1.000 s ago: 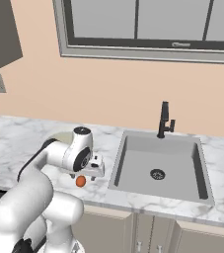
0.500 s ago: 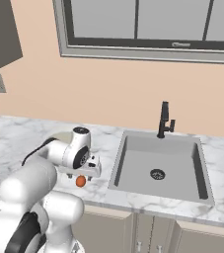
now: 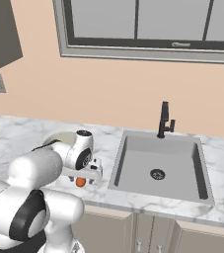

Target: Gather the eggs and milk located in the vicinity of the sink area and place them right next to the bowl.

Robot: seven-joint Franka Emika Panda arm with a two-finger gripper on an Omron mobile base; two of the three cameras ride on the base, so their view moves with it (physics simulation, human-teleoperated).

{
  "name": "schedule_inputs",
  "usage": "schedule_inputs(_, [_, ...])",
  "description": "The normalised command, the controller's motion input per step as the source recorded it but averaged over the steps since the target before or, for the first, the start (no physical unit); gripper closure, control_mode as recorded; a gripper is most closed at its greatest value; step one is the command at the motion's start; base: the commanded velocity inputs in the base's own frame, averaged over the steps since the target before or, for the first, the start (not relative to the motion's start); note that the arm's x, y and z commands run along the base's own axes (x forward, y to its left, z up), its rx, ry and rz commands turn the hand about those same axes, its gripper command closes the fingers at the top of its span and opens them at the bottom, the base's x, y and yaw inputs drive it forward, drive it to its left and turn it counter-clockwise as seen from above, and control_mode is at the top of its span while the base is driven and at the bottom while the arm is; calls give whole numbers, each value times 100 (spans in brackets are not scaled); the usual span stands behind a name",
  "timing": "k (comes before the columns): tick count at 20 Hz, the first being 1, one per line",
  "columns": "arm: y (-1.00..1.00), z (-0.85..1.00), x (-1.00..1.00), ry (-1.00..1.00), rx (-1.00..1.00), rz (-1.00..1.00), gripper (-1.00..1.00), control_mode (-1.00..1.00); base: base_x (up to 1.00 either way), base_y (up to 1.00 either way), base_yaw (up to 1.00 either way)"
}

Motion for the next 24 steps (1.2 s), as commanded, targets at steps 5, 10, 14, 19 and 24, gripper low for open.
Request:
schedule_inputs(5, [0, -38, -20, 0, 0, 0, -100, -100, 0, 0, 0])
schedule_inputs(10, [0, -34, -6, 0, 0, 0, 100, -100, 0, 0, 0])
schedule_inputs(14, [0, 0, 0, 0, 0, 0, 100, -100, 0, 0, 0])
schedule_inputs(19, [0, 0, 0, 0, 0, 5, 100, -100, 0, 0, 0])
schedule_inputs(24, [0, 0, 7, 0, 0, 11, 100, -100, 0, 0, 0])
